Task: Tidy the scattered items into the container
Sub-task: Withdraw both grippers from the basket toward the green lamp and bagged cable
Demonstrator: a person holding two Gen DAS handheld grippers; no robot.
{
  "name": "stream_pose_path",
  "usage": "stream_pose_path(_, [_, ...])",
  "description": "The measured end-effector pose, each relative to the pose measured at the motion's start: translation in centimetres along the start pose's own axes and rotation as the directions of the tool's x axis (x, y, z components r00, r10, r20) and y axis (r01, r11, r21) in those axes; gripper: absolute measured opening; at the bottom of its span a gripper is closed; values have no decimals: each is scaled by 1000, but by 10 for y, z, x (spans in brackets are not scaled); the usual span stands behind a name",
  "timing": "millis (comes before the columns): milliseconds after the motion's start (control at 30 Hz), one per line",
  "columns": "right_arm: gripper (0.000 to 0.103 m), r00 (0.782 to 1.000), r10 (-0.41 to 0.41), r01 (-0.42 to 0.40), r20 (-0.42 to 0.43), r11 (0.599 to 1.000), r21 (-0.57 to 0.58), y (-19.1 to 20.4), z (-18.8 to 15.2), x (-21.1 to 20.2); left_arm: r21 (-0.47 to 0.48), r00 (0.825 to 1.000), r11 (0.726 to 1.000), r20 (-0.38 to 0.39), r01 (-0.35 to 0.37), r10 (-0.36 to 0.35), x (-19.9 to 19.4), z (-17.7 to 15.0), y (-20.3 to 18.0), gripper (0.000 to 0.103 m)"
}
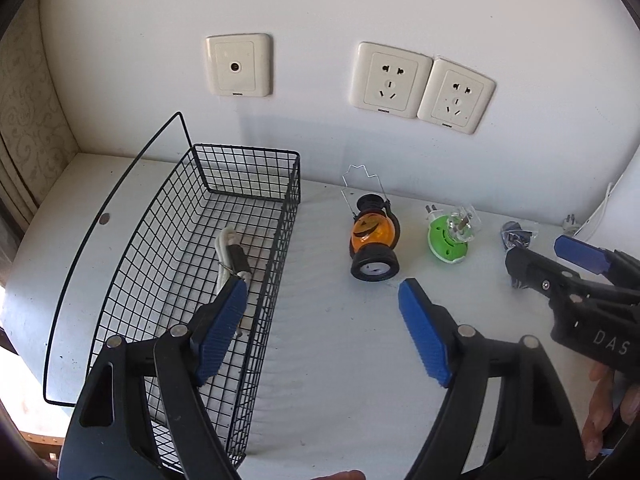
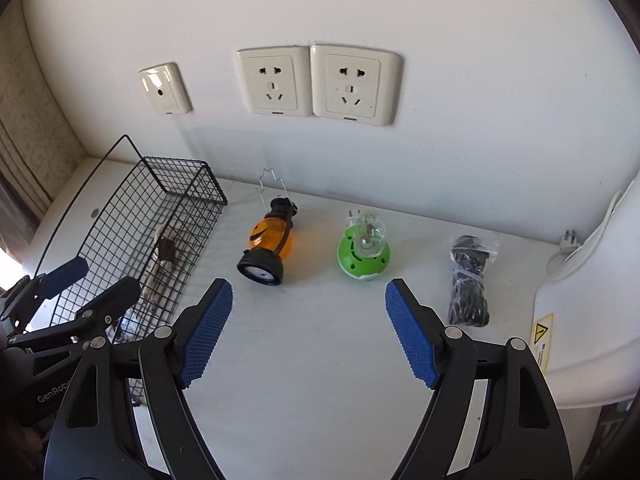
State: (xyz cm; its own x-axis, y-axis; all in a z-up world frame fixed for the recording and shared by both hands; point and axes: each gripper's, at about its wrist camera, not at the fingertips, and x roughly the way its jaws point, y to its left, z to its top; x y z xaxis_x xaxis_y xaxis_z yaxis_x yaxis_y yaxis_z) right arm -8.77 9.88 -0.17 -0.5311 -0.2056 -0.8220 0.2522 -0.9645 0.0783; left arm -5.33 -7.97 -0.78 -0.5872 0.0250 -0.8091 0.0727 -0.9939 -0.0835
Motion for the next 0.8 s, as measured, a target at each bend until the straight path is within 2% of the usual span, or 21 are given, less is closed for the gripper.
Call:
stream_pose_path(400, [79,999,-53,53,-2,996,77,-53,-7,-6,69,999,997,-11,34,-34,15,9,-44,75])
stream_pose_path(800, [79,995,-95,96,-14,986,140,-90,-12,-5,121,997,990,-23,74,-71,31,15,-84,75])
